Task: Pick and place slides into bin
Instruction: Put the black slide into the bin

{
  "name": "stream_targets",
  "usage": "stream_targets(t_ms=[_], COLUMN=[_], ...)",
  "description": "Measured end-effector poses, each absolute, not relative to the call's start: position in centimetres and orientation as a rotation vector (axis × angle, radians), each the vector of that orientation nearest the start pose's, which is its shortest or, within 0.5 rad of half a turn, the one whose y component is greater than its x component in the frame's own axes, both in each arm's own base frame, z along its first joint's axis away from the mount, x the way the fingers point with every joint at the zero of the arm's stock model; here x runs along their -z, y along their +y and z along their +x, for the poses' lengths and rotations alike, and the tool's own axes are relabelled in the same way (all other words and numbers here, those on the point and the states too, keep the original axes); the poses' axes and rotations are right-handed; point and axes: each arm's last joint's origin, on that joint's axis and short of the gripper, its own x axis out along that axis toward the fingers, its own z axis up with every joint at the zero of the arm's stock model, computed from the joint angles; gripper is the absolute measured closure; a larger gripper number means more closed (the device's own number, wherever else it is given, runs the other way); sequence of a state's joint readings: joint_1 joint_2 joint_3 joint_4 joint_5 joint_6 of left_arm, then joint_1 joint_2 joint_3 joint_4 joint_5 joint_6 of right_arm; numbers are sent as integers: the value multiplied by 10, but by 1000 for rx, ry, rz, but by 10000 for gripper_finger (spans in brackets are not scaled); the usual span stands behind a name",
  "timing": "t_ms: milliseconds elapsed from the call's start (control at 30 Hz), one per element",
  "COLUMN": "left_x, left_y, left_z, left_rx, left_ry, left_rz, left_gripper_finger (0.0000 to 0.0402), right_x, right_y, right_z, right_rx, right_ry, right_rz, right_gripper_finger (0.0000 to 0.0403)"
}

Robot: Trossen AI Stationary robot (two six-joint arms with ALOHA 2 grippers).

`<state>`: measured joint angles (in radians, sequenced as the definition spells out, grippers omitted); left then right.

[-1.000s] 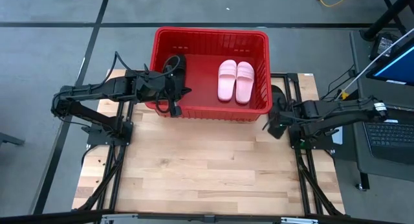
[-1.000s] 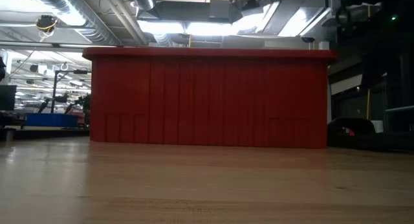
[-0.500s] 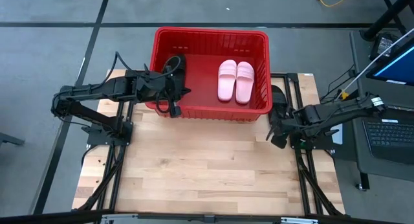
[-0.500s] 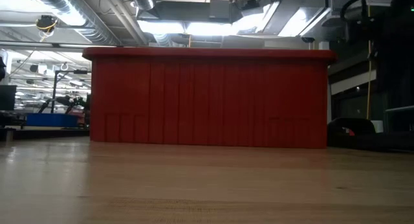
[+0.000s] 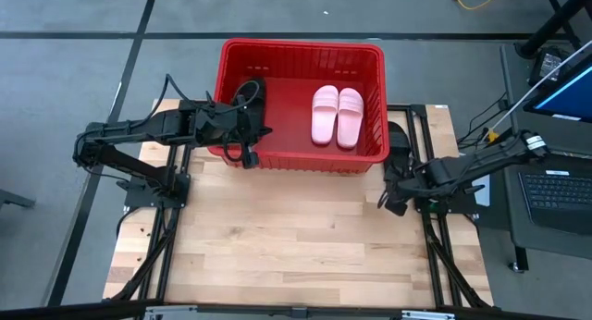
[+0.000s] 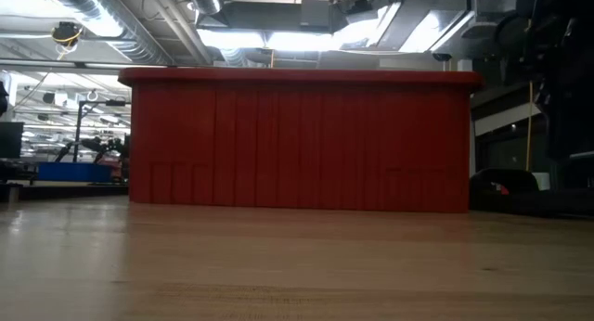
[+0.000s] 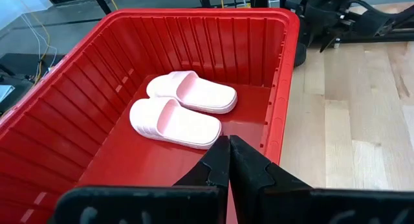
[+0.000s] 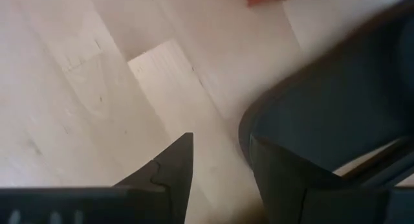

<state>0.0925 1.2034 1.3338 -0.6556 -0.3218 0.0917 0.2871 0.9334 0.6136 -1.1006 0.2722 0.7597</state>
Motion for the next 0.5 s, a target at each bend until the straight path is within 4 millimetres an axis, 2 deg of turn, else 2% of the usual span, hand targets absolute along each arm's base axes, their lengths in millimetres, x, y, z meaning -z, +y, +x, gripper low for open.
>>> stream_targets(t_ms=[500], left_x=[-392], left_y=[31], left_z=[240], left_rx=[-379], left_ry=[565], left_rz=[151], left_gripper_finger=[400], right_x=[-175], right_y=[35], right_z=[145], right_rx=[611], right_ry=[1426], right_rz=[208], right_gripper_finger=[249])
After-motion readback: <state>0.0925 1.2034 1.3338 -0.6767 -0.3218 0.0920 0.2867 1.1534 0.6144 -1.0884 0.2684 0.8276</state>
